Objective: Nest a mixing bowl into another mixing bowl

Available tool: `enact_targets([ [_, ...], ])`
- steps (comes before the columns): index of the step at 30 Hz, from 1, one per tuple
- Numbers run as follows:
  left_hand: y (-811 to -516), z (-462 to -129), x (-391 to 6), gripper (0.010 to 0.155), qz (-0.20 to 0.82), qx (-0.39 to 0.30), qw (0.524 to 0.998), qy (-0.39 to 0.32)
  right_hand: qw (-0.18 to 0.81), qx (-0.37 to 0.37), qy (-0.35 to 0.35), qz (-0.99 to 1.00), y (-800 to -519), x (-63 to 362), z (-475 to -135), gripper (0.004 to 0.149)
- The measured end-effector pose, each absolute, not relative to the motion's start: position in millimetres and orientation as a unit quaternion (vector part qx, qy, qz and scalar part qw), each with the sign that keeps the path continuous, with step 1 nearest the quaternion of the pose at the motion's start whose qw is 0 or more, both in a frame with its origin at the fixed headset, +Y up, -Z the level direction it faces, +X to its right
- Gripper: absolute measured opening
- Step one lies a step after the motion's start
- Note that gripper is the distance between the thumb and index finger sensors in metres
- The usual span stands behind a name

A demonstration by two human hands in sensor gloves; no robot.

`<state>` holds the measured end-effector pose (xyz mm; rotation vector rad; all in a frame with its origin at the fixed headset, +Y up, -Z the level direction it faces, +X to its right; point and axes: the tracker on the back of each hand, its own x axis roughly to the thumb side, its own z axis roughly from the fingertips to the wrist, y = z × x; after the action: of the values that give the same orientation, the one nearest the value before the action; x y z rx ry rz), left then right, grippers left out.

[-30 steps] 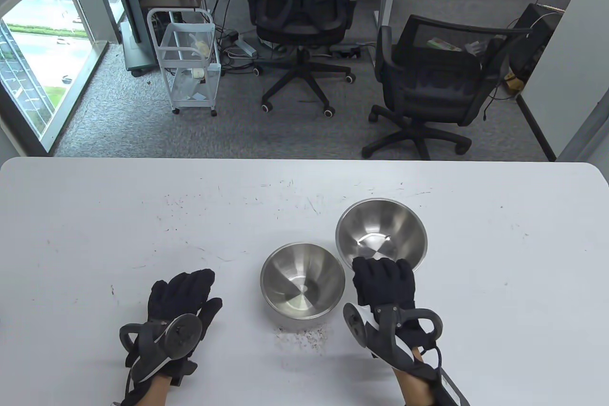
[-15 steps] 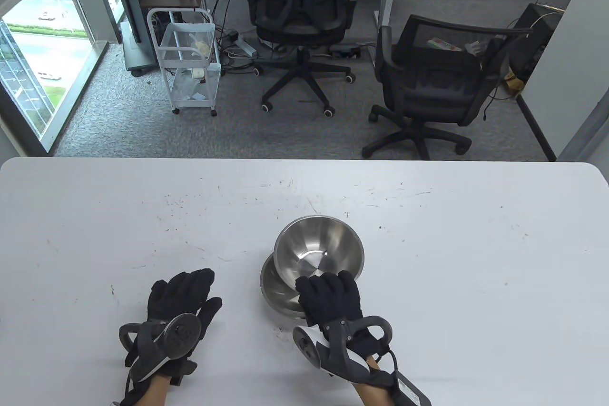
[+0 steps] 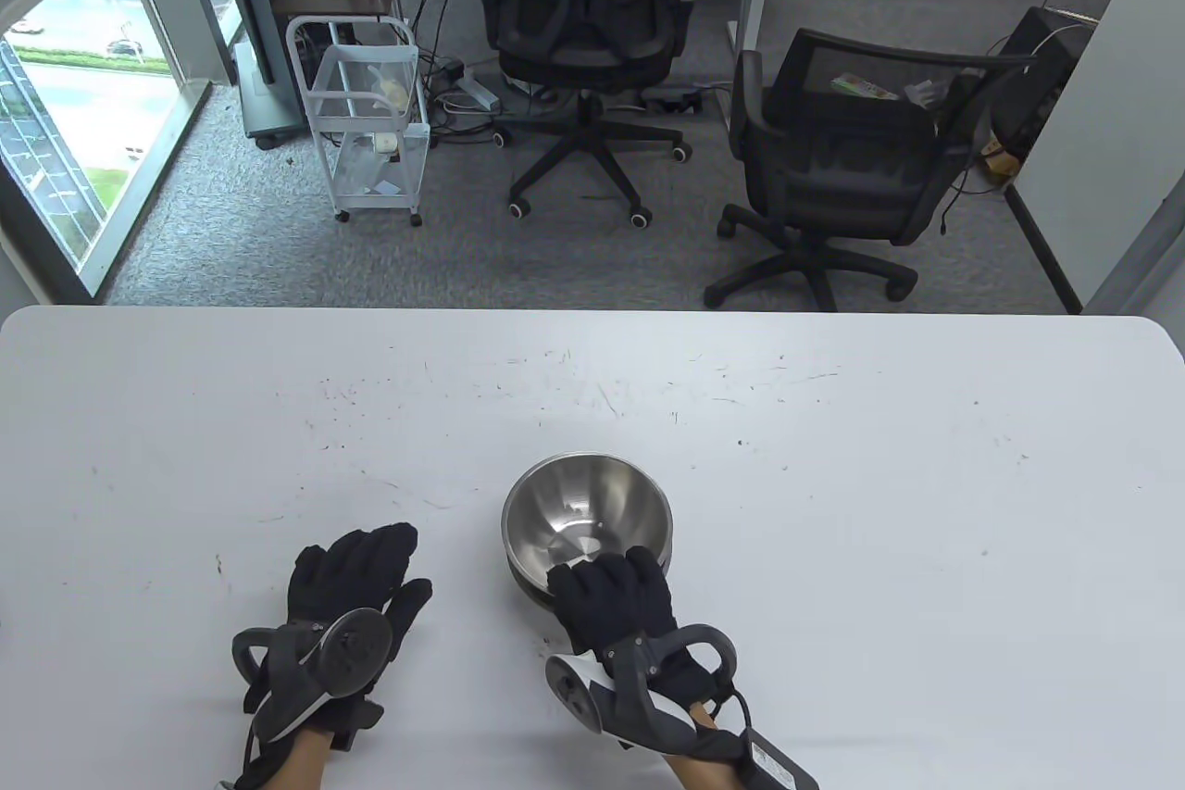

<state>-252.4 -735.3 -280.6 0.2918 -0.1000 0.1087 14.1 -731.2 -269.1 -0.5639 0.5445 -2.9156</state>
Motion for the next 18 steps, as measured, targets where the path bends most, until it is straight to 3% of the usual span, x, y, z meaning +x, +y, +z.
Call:
enact_targets([
  [18, -736.8, -282.3, -252.0, 0.066, 0.058, 0.132, 0.988, -0.054, 0.030, -0.197, 0.122, -0.972, -735.5, 19.0, -272.6, 0.030],
])
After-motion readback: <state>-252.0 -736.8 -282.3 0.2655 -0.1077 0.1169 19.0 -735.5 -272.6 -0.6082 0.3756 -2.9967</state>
